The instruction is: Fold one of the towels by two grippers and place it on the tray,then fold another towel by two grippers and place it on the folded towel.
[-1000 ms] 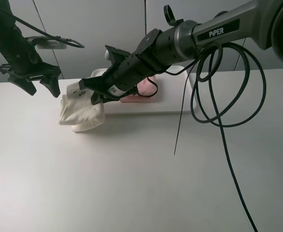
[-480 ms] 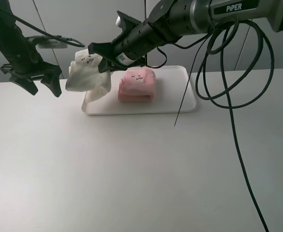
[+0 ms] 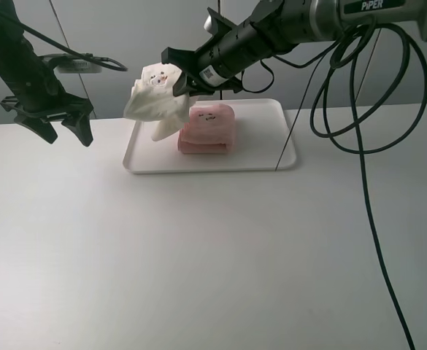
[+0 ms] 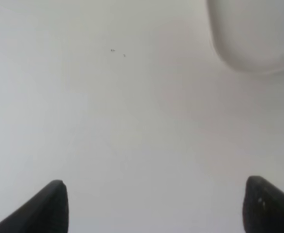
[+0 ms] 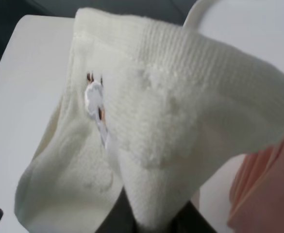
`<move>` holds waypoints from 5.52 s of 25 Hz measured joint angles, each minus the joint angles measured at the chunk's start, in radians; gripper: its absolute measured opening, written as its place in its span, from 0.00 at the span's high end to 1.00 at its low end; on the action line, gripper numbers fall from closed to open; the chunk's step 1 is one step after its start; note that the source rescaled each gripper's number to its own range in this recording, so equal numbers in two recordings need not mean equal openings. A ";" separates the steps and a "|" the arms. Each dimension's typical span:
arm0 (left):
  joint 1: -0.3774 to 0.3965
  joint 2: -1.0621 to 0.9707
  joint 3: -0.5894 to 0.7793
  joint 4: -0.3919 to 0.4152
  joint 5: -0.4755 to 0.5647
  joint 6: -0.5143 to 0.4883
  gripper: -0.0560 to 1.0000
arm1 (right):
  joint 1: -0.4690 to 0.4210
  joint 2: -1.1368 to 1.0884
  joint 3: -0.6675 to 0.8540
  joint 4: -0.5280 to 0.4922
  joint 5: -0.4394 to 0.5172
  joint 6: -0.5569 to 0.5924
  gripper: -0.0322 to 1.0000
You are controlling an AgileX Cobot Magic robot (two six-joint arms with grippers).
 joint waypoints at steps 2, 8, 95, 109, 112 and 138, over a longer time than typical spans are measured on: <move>0.000 0.000 0.000 0.000 0.000 0.000 0.07 | -0.013 0.011 0.000 0.010 0.006 0.007 0.89; 0.000 0.000 0.000 0.000 0.000 0.000 0.07 | -0.071 0.031 0.000 0.040 0.014 0.016 0.89; 0.021 -2.009 1.047 0.019 0.013 -0.149 0.07 | -0.142 -2.182 1.256 -0.880 0.472 0.348 0.00; 0.021 -2.009 1.047 0.019 0.013 -0.149 0.07 | -0.142 -2.189 1.297 -0.884 0.466 0.348 0.00; 0.021 -2.009 1.047 0.019 0.013 -0.149 0.07 | -0.142 -2.190 1.297 -0.873 0.466 0.348 0.00; 0.231 -2.009 1.049 0.019 0.013 -0.151 0.07 | -0.538 -2.270 1.297 -0.852 0.465 0.348 0.00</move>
